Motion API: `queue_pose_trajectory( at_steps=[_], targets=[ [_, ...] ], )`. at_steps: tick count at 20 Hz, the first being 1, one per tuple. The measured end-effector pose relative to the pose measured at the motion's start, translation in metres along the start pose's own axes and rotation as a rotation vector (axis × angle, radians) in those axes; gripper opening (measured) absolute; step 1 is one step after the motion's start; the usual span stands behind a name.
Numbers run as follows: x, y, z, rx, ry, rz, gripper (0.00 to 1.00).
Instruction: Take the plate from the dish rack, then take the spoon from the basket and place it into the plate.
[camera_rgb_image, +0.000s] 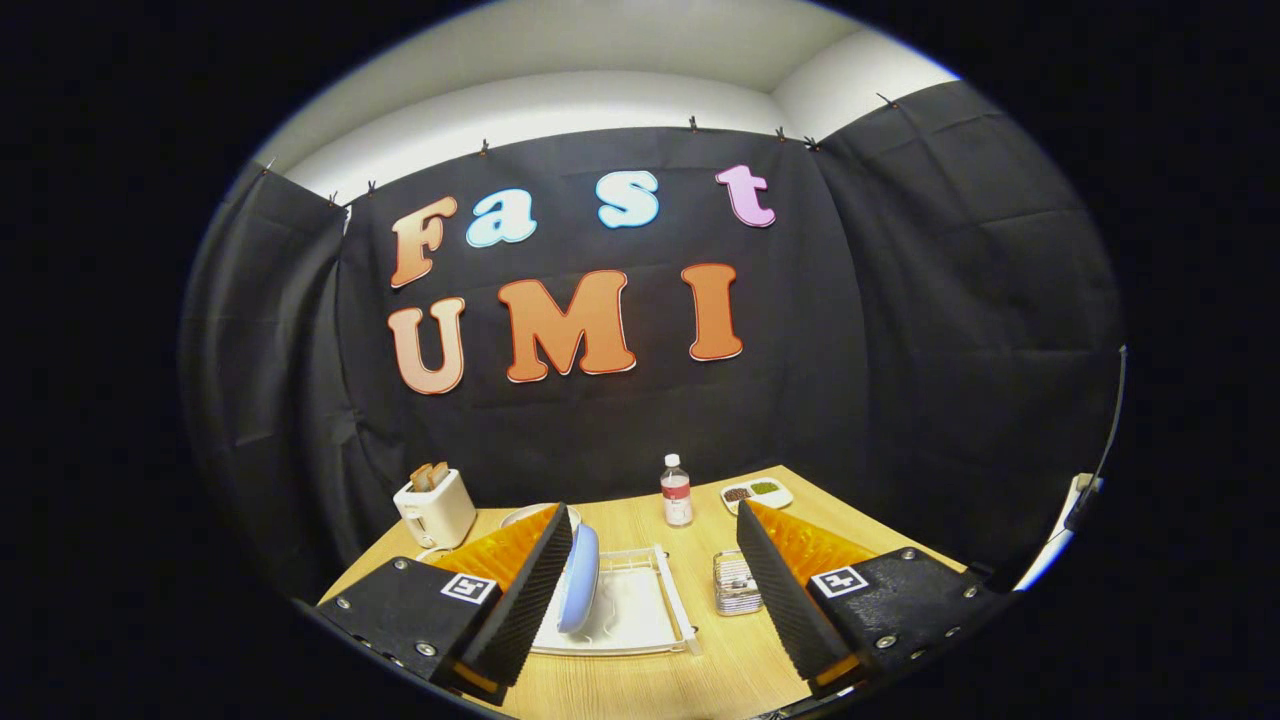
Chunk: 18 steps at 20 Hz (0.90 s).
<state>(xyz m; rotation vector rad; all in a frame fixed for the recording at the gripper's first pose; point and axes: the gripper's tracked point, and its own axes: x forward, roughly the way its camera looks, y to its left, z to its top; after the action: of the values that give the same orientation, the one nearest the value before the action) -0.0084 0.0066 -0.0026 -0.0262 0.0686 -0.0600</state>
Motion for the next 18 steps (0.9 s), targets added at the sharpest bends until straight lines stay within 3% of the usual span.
queue_pose_trajectory(
  at_steps=[9, 18],
  targets=[
    [0.009, 0.018, -0.023, 0.023, 0.087, 0.025, 0.99],
    [0.059, 0.066, -0.078, 0.018, 0.281, 0.092, 0.98]
  ],
)
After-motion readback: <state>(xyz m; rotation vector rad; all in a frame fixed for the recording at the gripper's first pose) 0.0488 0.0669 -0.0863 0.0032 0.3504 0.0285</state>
